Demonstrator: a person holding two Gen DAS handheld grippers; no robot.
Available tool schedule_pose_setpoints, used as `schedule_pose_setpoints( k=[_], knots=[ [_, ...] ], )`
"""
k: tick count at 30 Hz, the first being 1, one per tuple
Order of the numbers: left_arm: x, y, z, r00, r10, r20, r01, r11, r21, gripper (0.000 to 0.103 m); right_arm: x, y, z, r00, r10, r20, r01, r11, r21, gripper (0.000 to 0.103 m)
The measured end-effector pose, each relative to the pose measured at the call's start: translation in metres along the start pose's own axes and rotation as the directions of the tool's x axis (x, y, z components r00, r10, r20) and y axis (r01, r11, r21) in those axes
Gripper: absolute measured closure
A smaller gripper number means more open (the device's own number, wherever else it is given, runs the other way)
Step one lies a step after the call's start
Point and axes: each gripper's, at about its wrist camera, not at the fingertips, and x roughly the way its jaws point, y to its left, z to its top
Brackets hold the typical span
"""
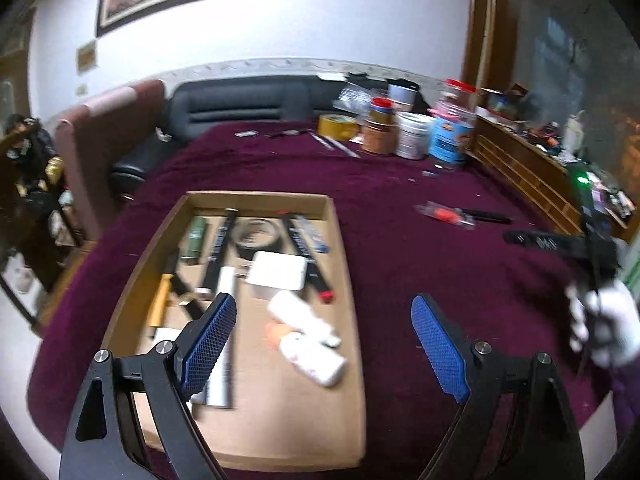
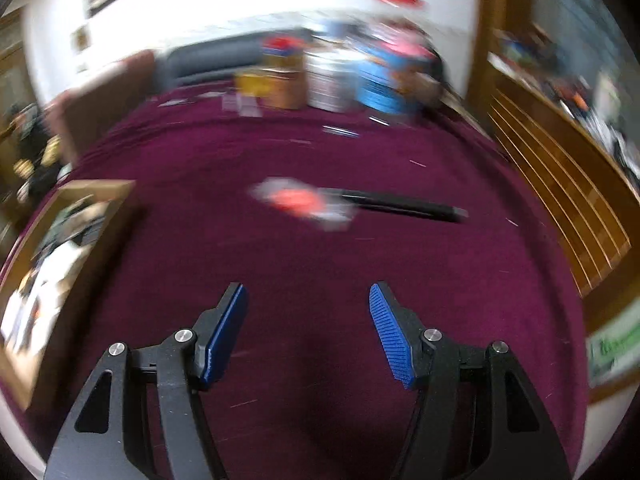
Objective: Organize rigid objects
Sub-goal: 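Move both tools back over the table toward the remaining items, then grasp the black marker with the right tool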
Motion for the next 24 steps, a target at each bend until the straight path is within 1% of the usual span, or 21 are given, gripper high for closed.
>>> schedule_pose_setpoints(
  k=[2,4,7,9,10,11,12,13,14,15,16,18,19,20,21,23,24],
  knots=[
    [0.005,-0.007,0.004,0.999,-0.028,-0.015,0.028,1.000,0.011,0.017,0.013,-0.026,0.011,1.000,-0.025,-0.002,0.025,0.999,0.047,0.040],
    [0.010,-0.010,0.010,0.998,-0.057,-0.035,0.058,0.998,0.006,0.017,0.025,-0.042,0.024,1.000,-0.028,0.003,0.028,0.997,0.078,0.040],
    [0.017,-0.016,0.021,0.989,-0.123,-0.078,0.122,0.992,-0.022,0.017,0.052,-0.066,0.056,1.000,0.012,-0.001,-0.012,0.990,0.142,0.041],
    [0.023,-0.021,0.026,0.981,-0.165,-0.106,0.161,0.986,-0.046,0.017,0.071,-0.071,0.076,0.998,0.057,-0.022,-0.053,0.986,0.158,0.041],
    [0.028,-0.023,0.030,0.975,-0.185,-0.125,0.178,0.982,-0.059,0.017,0.085,-0.075,0.087,0.995,0.093,-0.038,-0.085,0.981,0.175,0.041],
    [0.032,-0.025,0.032,0.971,-0.193,-0.137,0.185,0.980,-0.069,0.017,0.093,-0.078,0.092,0.991,0.125,-0.049,-0.114,0.976,0.184,0.041],
    [0.037,-0.027,0.035,0.966,-0.208,-0.156,0.196,0.977,-0.086,0.017,0.105,-0.078,0.096,0.980,0.182,-0.077,-0.164,0.967,0.193,0.041],
    [0.042,-0.028,0.038,0.959,-0.226,-0.170,0.210,0.972,-0.106,0.017,0.114,-0.077,0.095,0.965,0.230,-0.124,-0.203,0.959,0.199,0.041],
    [0.045,-0.030,0.039,0.954,-0.240,-0.179,0.221,0.968,-0.122,0.017,0.116,-0.072,0.092,0.961,0.236,-0.141,-0.210,0.961,0.182,0.037],
    [0.049,-0.031,0.042,0.950,-0.251,-0.186,0.228,0.964,-0.135,0.017,0.114,-0.069,0.089,0.959,0.234,-0.161,-0.209,0.965,0.156,0.037],
    [0.052,-0.032,0.044,0.947,-0.259,-0.193,0.233,0.962,-0.144,0.017,0.112,-0.068,0.087,0.952,0.250,-0.177,-0.224,0.962,0.156,0.036],
    [0.062,-0.039,0.050,0.940,-0.271,-0.205,0.245,0.959,-0.145,0.017,0.102,-0.063,0.076,0.930,0.297,-0.216,-0.267,0.951,0.159,0.036],
    [0.066,-0.043,0.052,0.939,-0.272,-0.213,0.246,0.959,-0.142,0.017,0.095,-0.057,0.067,0.919,0.320,-0.229,-0.295,0.945,0.139,0.036],
    [0.074,-0.049,0.054,0.935,-0.273,-0.225,0.247,0.959,-0.137,0.017,0.093,-0.051,0.063,0.920,0.320,-0.226,-0.300,0.947,0.118,0.037],
    [0.082,-0.056,0.058,0.930,-0.277,-0.242,0.249,0.959,-0.138,0.017,0.090,-0.044,0.059,0.932,0.292,-0.214,-0.281,0.956,0.083,0.037],
    [0.094,-0.069,0.065,0.917,-0.300,-0.261,0.268,0.951,-0.153,0.017,0.088,-0.030,0.052,0.967,0.198,-0.162,-0.200,0.980,0.004,0.040],
    [0.102,-0.078,0.071,0.912,-0.310,-0.268,0.275,0.948,-0.159,0.017,0.088,-0.029,0.050,0.976,0.177,-0.129,-0.178,0.984,0.005,0.046]
  ],
)
